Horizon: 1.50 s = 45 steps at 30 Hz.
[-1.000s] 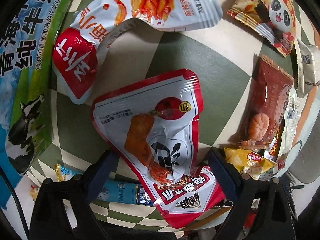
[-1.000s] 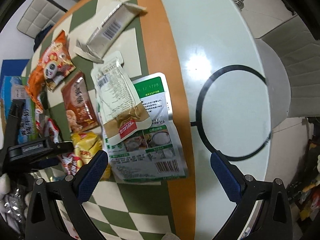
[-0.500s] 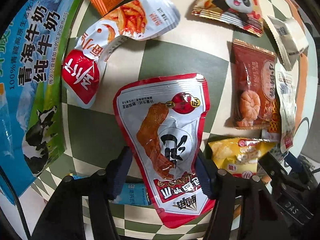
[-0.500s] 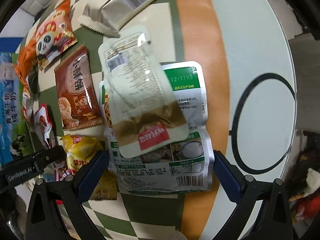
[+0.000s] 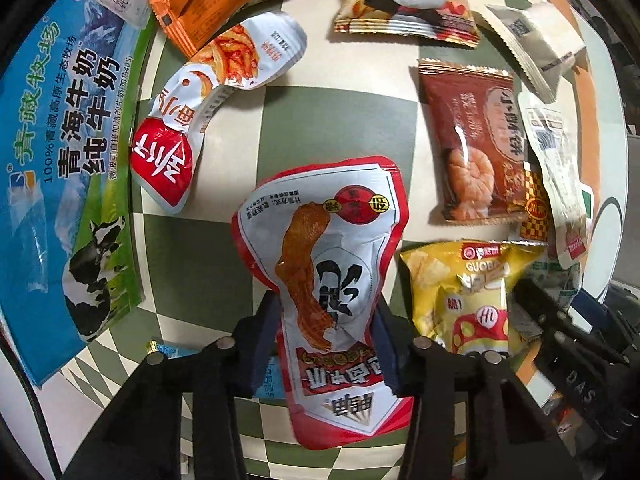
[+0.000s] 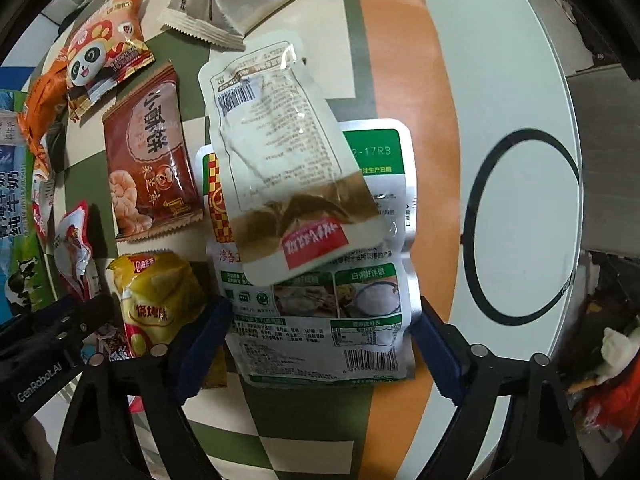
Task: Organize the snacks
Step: 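Grasp the red-white spicy strip bag with the left gripper while the right grasps the green-white sauce pouch, then carry both packets into the cardboard box and open both grippers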
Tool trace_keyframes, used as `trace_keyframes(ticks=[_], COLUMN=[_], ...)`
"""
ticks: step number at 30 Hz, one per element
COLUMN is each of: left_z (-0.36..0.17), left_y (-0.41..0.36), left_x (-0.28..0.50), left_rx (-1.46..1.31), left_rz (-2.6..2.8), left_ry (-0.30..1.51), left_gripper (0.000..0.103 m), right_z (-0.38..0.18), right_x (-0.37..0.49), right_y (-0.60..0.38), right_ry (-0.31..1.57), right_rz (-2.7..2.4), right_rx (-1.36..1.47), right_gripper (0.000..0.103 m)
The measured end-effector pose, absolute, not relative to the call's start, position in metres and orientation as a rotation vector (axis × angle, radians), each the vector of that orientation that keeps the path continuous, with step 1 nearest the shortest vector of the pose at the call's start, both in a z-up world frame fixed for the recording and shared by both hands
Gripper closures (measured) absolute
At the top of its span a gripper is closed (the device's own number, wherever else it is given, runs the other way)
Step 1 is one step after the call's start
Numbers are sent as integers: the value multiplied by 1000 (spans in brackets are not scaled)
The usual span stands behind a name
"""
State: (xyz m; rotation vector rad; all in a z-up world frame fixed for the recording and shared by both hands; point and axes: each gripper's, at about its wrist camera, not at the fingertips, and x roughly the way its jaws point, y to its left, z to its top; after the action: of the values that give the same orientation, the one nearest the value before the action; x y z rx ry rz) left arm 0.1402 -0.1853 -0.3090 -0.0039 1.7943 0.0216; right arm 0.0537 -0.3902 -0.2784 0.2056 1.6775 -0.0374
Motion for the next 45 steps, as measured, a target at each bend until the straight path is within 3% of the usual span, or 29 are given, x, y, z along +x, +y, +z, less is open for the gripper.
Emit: trace_keyframes(ticks=[3,6,8,9,10,11,15,19,26,29,30,39,45], left_z=[-301,-291,-288,-288,-288,-289,-289,-277,-252,-240,-234,-203,-145], left_y=[-191,-199,-201,-198,-196,-195,-193,-200,-223,-237,-240,-240,-248], left_x=[129,125,119,116,113,110,95,82,76,68,65,38,15], left_rx=[-2,-22,-13,-12,-14,-12,-17,-9,39,50,44,18,-16], left_rz=[13,11,-4,0,6,15,28,28,31,11,6,-21,-80], left_ry=[1787,1780,1784,1790,1796,1802,1808,1811,1777,1760,1760,1750,1692], left_gripper=[66,64,58,55,54,50,42,42,58,65,66,69,69], right_z=[-269,-269,-277,-280,-282,-282,-292,-303,-302,-290,-286,-281,-254], right_x=[43,36,34,36,37,37,58,64,61,53,49,-1,-26], right_y=[-401,-410,-418,-422,-423,-424,-412,-372,-364,-355,-355,-384,-405], right_ry=[1660,1685,1698,1695,1694,1684,1692,1740,1697,1676,1657,1596,1555], right_rz=[-44,-17,-17,-8,-13,-17,-13,-50,-56,-48,-48,-79,-52], right_rx=[254,299,358,380,387,392,393,84,99,95,92,240,309], right_gripper=[39,44,41,29,7,2,0,0,2,12,22,27,27])
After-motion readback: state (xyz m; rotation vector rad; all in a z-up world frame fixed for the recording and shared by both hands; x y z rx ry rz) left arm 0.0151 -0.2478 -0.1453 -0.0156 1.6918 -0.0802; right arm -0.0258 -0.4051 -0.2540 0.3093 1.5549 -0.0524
